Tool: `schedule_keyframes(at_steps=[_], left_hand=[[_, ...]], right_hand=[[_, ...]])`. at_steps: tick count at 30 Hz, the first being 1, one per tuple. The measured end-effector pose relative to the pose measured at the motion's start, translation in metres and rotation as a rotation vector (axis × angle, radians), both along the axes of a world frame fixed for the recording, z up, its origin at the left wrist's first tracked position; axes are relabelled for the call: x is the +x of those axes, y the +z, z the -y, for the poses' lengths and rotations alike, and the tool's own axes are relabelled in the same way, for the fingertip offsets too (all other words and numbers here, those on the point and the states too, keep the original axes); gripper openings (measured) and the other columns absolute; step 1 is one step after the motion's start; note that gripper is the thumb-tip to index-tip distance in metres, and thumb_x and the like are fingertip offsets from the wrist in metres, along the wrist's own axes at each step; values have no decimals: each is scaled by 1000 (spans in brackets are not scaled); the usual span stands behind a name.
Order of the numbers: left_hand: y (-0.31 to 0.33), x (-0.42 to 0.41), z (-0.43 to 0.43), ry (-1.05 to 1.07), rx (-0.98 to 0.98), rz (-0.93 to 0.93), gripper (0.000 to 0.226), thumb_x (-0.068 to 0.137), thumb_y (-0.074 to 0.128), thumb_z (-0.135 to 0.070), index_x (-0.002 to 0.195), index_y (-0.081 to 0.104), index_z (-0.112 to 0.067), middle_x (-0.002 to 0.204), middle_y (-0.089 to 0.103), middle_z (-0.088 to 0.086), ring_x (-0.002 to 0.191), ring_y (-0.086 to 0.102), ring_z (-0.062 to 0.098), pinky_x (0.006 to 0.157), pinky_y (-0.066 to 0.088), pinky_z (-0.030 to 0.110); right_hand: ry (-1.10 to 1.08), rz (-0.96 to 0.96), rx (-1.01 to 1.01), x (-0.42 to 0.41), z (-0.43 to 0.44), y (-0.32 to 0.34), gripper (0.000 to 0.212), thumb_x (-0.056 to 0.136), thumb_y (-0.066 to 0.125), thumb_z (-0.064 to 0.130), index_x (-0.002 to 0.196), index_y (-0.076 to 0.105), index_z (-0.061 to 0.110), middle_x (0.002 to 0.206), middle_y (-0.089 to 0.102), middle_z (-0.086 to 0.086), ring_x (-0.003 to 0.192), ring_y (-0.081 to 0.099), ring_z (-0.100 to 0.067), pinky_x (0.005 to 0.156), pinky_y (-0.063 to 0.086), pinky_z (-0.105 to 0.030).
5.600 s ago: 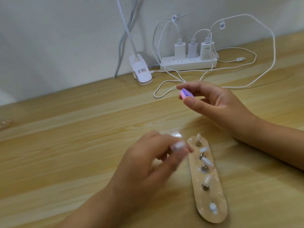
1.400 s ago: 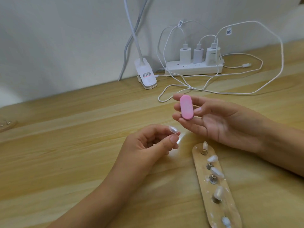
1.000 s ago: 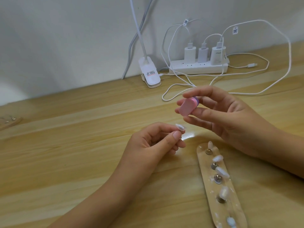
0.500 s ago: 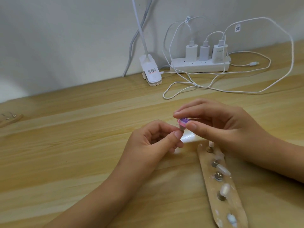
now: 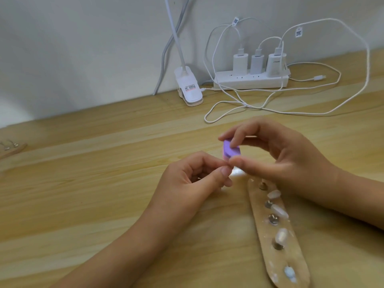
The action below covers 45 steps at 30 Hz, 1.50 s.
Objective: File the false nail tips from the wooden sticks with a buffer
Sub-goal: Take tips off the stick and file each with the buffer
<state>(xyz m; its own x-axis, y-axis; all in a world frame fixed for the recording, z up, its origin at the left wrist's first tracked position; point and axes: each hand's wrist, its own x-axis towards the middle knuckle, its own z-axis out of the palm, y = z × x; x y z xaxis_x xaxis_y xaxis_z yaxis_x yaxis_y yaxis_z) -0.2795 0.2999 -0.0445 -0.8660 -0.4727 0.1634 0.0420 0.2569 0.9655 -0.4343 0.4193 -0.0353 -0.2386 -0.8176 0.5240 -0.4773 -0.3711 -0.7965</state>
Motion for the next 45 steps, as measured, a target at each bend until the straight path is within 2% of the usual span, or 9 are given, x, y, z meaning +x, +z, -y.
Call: schedule_keyframes(at_steps=[5, 9, 13, 17, 25, 29, 31, 42, 45], left_hand=[[2, 0, -1, 2, -6, -31, 17, 75, 68, -41, 81, 71, -26, 81, 73, 4, 76, 64, 7, 70, 49, 19], [2, 0, 0, -2, 30, -7, 6, 80, 71, -34, 81, 72, -28, 73, 73, -3, 68, 62, 4, 67, 49, 15], [3, 1, -2, -12, 9, -12, 11, 79, 72, -37, 84, 72, -27, 74, 72, -5, 69, 63, 3, 68, 49, 16], [0, 0, -1, 20, 28, 7, 10, 81, 68, -32, 88, 74, -29, 76, 74, -3, 71, 65, 6, 69, 53, 17], [1, 1, -2, 13, 21, -8, 7, 82, 70, -30, 85, 73, -24, 75, 74, -1, 72, 66, 9, 70, 54, 19], [2, 0, -2, 7, 15, 0, 12, 82, 71, -33, 82, 72, -22, 74, 74, -2, 69, 64, 6, 68, 53, 18], [2, 1, -3, 9, 5, 4, 8, 83, 72, -31, 82, 72, -23, 74, 74, -2, 68, 63, 6, 70, 53, 22], [3, 2, -6, 13, -81, 15, 8, 83, 68, -31, 81, 71, -24, 75, 74, -4, 75, 69, 16, 74, 55, 35], [2, 2, -5, 16, -86, 14, 9, 86, 71, -23, 77, 71, -23, 72, 73, -4, 69, 66, 8, 69, 55, 24]], right_hand=[[34, -126, -45, 6, -3, -1, 21, 83, 74, 23, 94, 60, 11, 115, 67, -4, 113, 64, -19, 96, 49, -26], [-40, -38, 2, 0, 0, 1, 25, 83, 76, 25, 91, 59, 9, 108, 66, -6, 110, 65, -15, 91, 51, -25], [-12, -139, -42, 2, -1, 0, 21, 83, 73, 26, 92, 59, 13, 108, 66, -4, 108, 64, -22, 93, 51, -32], [-50, 21, 51, -5, 0, 0, 23, 81, 79, 28, 88, 61, 15, 104, 70, 4, 104, 67, -18, 95, 51, -37], [16, 247, 125, -4, -1, 1, 21, 80, 73, 27, 84, 61, 9, 100, 74, -2, 94, 72, -17, 82, 55, -21], [49, 169, 58, 2, -2, 2, 17, 86, 74, 21, 87, 60, 11, 104, 72, -5, 98, 70, -21, 85, 53, -24], [34, 238, 105, 0, -1, 2, 21, 82, 74, 22, 86, 59, 8, 102, 72, -5, 94, 71, -18, 83, 55, -23], [57, 204, 97, 5, -3, 3, 24, 85, 73, 33, 88, 60, 14, 105, 71, -5, 96, 70, -21, 83, 53, -23], [46, 206, 118, 5, -2, 3, 21, 88, 71, 28, 88, 59, 11, 104, 71, -4, 95, 70, -19, 82, 53, -21]])
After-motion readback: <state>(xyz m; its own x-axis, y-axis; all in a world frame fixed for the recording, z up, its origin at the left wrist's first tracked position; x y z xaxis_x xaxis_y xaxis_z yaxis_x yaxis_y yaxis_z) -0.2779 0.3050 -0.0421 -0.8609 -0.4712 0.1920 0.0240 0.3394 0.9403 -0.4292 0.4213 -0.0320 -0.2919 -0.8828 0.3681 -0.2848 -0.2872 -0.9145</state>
